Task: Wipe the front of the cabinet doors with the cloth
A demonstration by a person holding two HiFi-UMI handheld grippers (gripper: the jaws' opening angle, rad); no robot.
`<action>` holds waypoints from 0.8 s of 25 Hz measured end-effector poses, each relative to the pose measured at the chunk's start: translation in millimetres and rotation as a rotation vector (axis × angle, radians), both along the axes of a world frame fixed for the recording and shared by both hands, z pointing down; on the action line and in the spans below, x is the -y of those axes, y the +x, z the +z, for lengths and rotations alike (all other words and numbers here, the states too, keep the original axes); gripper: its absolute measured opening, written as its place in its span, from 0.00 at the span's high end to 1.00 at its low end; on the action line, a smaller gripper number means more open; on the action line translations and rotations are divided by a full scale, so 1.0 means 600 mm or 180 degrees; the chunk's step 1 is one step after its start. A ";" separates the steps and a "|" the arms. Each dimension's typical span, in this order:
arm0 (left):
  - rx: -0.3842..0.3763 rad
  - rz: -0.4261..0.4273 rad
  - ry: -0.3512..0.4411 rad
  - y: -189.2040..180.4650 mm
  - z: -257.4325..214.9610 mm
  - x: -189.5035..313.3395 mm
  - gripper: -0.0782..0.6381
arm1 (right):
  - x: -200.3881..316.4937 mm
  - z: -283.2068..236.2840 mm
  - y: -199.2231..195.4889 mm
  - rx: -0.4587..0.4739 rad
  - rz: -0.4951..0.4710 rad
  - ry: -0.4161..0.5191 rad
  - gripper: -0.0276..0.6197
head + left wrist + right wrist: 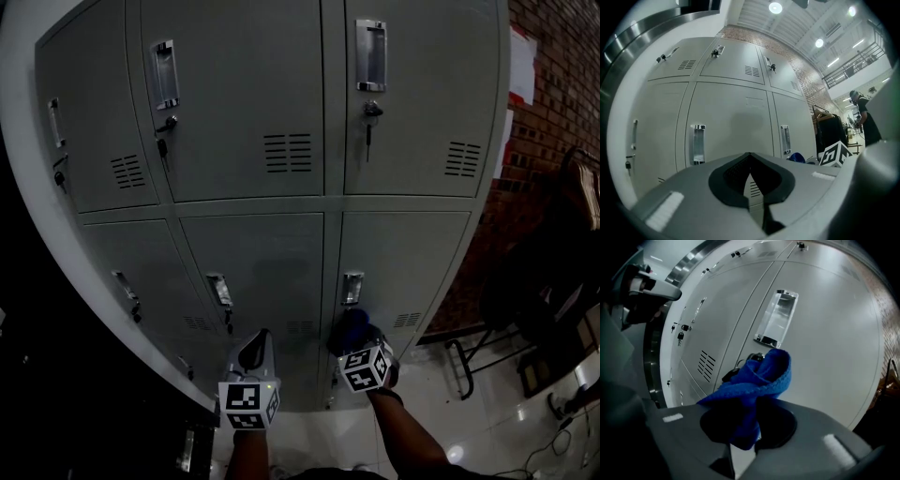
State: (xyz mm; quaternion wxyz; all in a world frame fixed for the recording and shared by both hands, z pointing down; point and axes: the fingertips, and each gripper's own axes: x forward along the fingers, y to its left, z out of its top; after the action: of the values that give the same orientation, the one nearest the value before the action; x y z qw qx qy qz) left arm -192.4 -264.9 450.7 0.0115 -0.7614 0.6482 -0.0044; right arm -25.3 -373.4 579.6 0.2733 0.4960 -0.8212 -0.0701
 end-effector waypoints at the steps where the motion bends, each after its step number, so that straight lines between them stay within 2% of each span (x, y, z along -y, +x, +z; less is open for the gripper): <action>1: 0.0001 -0.0010 -0.0003 -0.004 0.001 -0.001 0.87 | -0.001 -0.001 -0.007 0.0028 -0.0013 -0.0005 0.83; 10: 0.0007 0.0008 -0.0040 -0.012 0.005 -0.004 0.87 | -0.017 -0.006 -0.035 0.0232 -0.0124 -0.0060 0.83; 15: 0.0028 0.0099 -0.0059 0.006 0.009 0.001 0.87 | -0.056 -0.009 0.010 0.0568 0.0038 -0.0152 0.83; 20: 0.0024 0.0219 -0.0165 0.031 0.029 0.007 0.87 | -0.099 -0.044 0.074 0.0963 0.0292 -0.0031 0.83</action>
State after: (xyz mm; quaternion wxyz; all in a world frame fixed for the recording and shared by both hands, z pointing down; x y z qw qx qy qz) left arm -173.7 -269.4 468.0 -0.0056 -0.7832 0.6212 -0.0238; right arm 19.0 -313.9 553.4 0.1518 0.5365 -0.8298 0.0220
